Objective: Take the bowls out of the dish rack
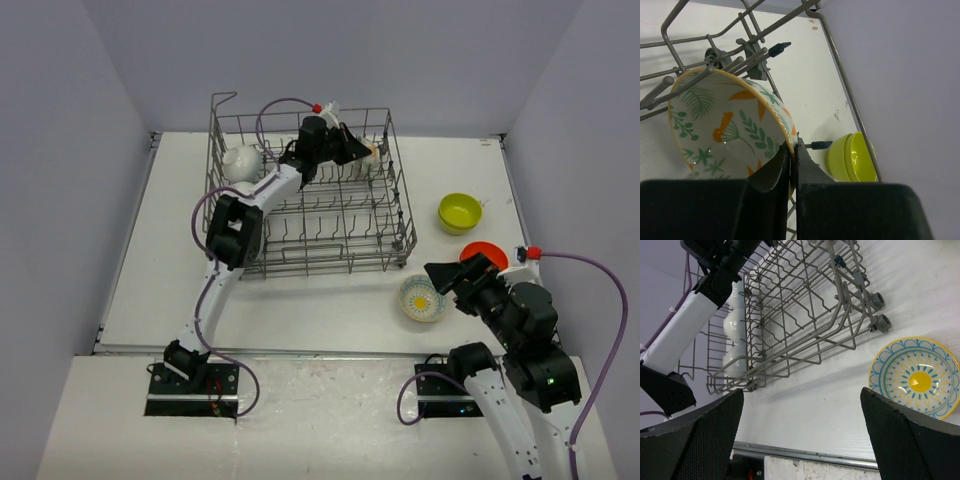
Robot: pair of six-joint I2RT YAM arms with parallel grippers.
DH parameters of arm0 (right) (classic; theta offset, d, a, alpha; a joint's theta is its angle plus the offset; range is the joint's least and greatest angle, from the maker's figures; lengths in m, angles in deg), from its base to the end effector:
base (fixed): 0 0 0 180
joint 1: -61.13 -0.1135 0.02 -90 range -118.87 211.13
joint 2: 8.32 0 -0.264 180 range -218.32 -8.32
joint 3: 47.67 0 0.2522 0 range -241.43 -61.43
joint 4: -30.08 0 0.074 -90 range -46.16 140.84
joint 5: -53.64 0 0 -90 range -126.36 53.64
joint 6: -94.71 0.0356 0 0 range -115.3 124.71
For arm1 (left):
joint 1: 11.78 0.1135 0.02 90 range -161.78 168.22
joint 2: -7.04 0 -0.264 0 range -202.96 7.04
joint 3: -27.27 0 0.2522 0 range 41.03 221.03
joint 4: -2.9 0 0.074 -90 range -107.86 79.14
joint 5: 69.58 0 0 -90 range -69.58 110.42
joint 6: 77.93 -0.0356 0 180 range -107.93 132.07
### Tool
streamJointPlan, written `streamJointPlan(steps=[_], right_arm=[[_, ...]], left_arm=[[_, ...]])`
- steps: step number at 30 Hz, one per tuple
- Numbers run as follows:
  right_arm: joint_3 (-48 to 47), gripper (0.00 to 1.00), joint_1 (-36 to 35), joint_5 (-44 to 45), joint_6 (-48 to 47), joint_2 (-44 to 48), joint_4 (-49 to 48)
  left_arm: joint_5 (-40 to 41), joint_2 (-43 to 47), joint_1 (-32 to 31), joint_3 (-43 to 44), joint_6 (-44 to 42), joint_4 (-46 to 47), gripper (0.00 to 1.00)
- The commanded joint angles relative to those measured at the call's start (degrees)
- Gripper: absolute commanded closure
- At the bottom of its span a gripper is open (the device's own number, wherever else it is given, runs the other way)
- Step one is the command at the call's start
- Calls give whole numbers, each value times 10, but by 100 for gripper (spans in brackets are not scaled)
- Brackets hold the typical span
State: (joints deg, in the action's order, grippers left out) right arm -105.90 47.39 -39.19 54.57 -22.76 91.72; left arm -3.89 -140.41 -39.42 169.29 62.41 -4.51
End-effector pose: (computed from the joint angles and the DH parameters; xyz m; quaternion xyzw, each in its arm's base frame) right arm 0.0488 0.0137 0.3203 0.2367 0.7727 0.3272 0.4898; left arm 0.5224 -0.2901 0.2080 -0.0217 0.7751 -0.5115 0.3703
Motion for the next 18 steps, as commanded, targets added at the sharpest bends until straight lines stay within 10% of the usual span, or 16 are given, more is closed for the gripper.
streamJointPlan(steps=[1,18], right_arm=[[-16,1,1,-17,-3,2,-30],[-15,1,1,-21,9,9,-34]], left_arm=[[-69,23,21,8,1,87,100],[-176,108,50,-66,135,276,100]])
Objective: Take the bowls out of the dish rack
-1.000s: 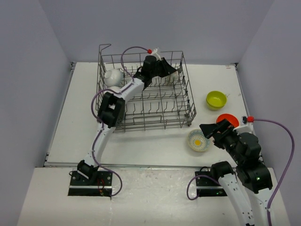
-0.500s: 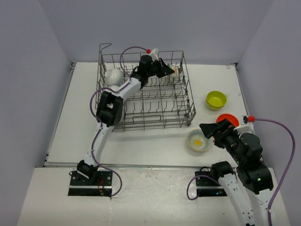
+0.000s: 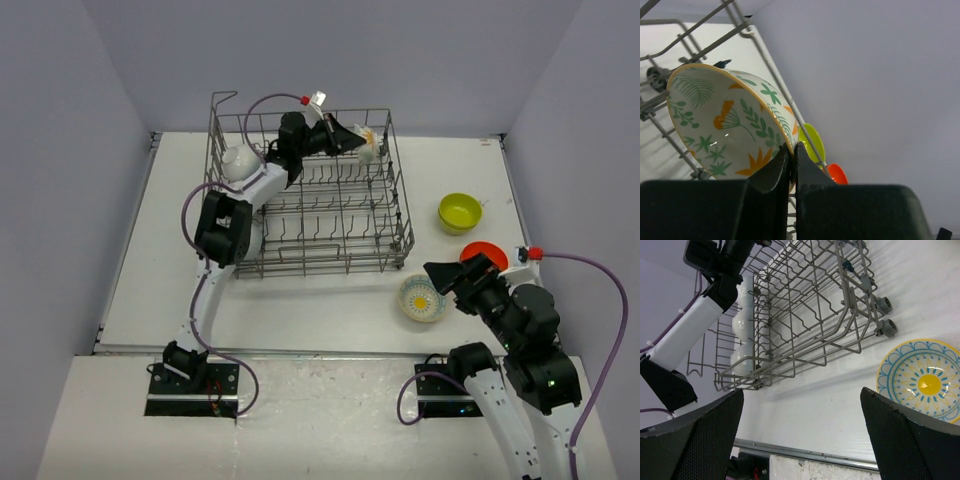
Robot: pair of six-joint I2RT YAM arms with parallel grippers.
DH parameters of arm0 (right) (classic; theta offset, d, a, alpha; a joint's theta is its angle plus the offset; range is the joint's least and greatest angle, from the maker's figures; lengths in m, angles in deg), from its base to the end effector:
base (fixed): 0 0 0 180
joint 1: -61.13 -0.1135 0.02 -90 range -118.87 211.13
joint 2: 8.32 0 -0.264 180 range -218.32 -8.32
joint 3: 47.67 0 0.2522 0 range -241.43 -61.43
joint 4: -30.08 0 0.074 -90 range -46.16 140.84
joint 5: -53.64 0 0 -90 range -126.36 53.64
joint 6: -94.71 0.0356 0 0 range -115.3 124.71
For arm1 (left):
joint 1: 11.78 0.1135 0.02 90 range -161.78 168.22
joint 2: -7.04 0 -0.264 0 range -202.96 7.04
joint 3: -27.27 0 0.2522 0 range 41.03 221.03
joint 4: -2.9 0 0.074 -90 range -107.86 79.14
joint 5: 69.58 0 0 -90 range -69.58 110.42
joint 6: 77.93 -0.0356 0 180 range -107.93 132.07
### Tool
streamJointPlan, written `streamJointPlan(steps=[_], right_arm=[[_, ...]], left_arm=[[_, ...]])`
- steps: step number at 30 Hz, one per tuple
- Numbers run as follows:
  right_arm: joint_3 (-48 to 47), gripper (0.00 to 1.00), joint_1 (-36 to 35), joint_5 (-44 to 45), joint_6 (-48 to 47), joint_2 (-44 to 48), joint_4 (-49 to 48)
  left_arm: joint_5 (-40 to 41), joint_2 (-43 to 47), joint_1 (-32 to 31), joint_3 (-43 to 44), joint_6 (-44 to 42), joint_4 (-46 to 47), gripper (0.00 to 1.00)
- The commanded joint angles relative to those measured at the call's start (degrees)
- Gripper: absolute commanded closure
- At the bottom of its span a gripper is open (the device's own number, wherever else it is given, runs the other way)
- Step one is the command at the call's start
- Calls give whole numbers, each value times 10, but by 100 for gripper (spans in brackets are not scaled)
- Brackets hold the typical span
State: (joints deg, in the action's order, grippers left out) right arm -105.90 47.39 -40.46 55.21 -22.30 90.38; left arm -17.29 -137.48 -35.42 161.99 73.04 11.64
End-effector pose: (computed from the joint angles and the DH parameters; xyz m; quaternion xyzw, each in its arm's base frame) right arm 0.0477 0.0143 0.3230 0.2313 0.7644 0.3438 0.4939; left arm 0.5278 -0.2548 0.2219 -0.0016 0.7123 -0.6168 0.3351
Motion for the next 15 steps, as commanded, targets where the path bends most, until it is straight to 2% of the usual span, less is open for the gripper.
streamJointPlan(steps=[1,7,10,12,13,14,15], right_arm=[[-14,1,1,-8,3,5,-21],[-14,1,1,-3,-3,-3,-29],[-22,1,1,1,-14,-10,-37],[-40,1,1,8,-22,-25,-49],[-47,1,1,10,-33,-31,-54],[-61,1,2,9,-38,-41,-61],[-69,1,1,8,-44,-47,-66]], left_arm=[[-46,80,10,7,31,121,100],[-117,103,9,25,11,158,100],[-167,134,1,21,-39,163,100],[-192,163,-12,-3,-123,135,100],[-196,206,-20,-17,-164,119,100],[-191,232,-29,-56,-217,58,100],[-174,262,-53,-70,-352,1,100]])
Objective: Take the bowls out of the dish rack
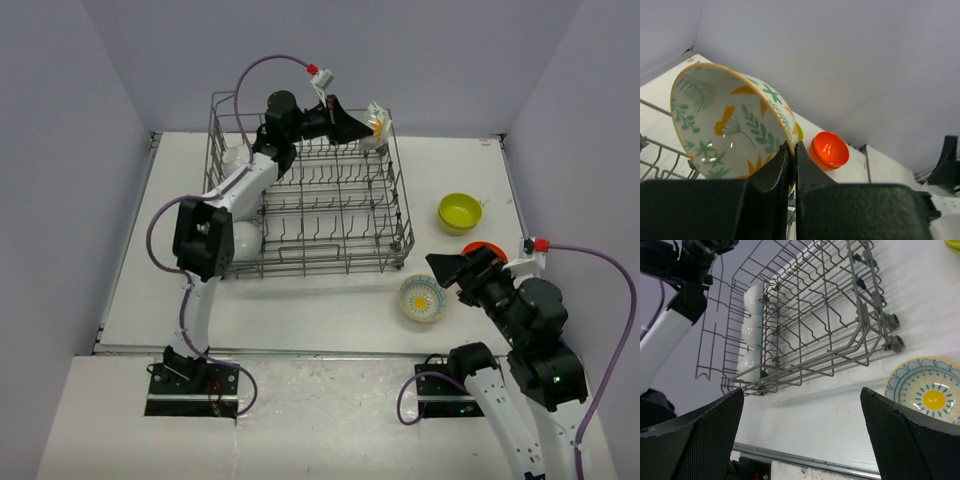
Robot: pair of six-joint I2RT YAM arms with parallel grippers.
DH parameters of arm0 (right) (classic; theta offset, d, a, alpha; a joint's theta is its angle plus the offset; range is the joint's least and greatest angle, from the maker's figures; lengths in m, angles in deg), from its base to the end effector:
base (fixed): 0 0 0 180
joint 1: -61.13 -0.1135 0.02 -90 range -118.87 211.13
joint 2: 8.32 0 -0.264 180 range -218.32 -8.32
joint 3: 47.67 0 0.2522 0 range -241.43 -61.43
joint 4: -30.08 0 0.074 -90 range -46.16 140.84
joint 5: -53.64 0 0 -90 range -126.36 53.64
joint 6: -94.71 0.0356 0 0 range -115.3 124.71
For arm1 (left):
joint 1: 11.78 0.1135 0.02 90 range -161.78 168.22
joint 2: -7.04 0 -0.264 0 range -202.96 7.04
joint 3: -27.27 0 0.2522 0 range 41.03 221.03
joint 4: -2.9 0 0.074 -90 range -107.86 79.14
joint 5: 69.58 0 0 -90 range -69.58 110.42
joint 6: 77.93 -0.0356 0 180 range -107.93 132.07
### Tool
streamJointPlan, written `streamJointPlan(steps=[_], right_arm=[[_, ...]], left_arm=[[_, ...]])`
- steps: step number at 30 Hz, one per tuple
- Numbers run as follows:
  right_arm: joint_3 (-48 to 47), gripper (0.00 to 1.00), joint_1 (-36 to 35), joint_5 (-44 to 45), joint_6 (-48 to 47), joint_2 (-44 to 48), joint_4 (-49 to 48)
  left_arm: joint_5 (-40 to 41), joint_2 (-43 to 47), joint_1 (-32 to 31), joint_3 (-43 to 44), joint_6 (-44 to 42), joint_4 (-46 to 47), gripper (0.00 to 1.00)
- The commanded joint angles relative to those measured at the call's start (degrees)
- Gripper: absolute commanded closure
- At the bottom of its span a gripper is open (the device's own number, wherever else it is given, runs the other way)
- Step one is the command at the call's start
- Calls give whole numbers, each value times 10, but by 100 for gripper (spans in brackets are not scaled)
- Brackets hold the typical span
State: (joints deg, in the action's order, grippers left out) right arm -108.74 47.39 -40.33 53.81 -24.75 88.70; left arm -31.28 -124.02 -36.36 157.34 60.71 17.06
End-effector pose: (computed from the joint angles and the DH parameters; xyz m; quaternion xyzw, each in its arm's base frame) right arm 0.0504 0.0149 0.3389 0.2188 0.7567 0.3441 0.5110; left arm 0.4786 -0.2497 0.3301 0.2176 0.6181 -0.6380 0.4044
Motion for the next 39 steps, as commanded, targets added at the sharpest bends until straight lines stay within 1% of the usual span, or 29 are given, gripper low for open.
streamJointPlan(steps=[1,2,3,4,5,6,7,8,9,10,11,13,14,15,17,18,20,21,22,23,24,28,30,32,34,36,37,38,39], right_arm=[[-52,1,1,8,-45,-29,-55],[-77,1,1,8,-55,-47,-56],[-93,1,1,8,-65,-56,-52],[-112,1,1,7,-87,-67,-49],[-154,1,1,6,-102,-78,-44],[-179,1,2,5,-118,-104,-21],[-208,1,1,12,-144,-119,-2],[-263,1,1,13,-158,-136,19],[-288,1,1,12,-171,-167,51],[-310,1,1,-10,-196,-182,65],[-347,1,1,-24,-210,-199,80],[-381,1,1,-84,-242,-242,121],[-386,1,1,-106,-252,-254,132],[-388,1,1,-127,-265,-270,146],[-379,1,0,-148,-263,-277,147],[-372,5,0,-159,-266,-280,143],[-361,10,-5,-182,-276,-311,153],[-364,14,-29,-169,-288,-327,176],[-364,16,-50,-143,-289,-339,183],[-362,16,-72,-79,-288,-355,189],[-359,16,-110,-52,-281,-360,190],[-333,26,-139,18,-279,-385,216],[-321,29,-156,18,-284,-397,224],[-290,41,-186,5,-289,-410,220],[-278,43,-208,14,-288,-418,223],[-264,58,-230,21,-285,-425,219],[-254,67,-233,31,-282,-426,216],[-251,91,-235,36,-279,-426,211],[-247,96,-236,38,-276,-425,206]], left_arm=[[8,182,-61,-44,-303,-108,100],[37,207,-102,-51,-450,-219,100],[71,235,-123,-65,-518,-260,100],[124,291,-144,-111,-564,-283,100],[153,319,-163,-137,-603,-320,100],[207,350,-196,-170,-655,-323,100],[225,406,-211,-231,-676,-324,100],[238,430,-237,-259,-712,-328,100],[278,455,-251,-290,-730,-328,100],[303,498,-266,-338,-743,-329,100],[321,514,-294,-358,-767,-341,100],[385,550,-324,-398,-781,-358,100],[411,557,-358,-406,-784,-379,100],[474,569,-375,-426,-786,-386,100],[533,575,-430,-442,-787,-407,100],[588,576,-448,-448,-785,-414,100],[625,572,-502,-456,-784,-444,100],[667,565,-517,-459,-783,-451,100],[680,560,-531,-459,-781,-465,100],[687,557,-554,-457,-772,-471,100],[688,554,-560,-456,-766,-473,100],[695,548,-592,-454,-753,-487,100],[695,538,-597,-448,-753,-495,100],[694,527,-601,-440,-753,-499,100],[694,519,-601,-436,-754,-499,100],[694,510,-601,-430,-756,-499,100],[695,507,-601,-429,-758,-498,100],[699,506,-601,-429,-760,-498,100],[703,503,-601,-427,-761,-497,100]])
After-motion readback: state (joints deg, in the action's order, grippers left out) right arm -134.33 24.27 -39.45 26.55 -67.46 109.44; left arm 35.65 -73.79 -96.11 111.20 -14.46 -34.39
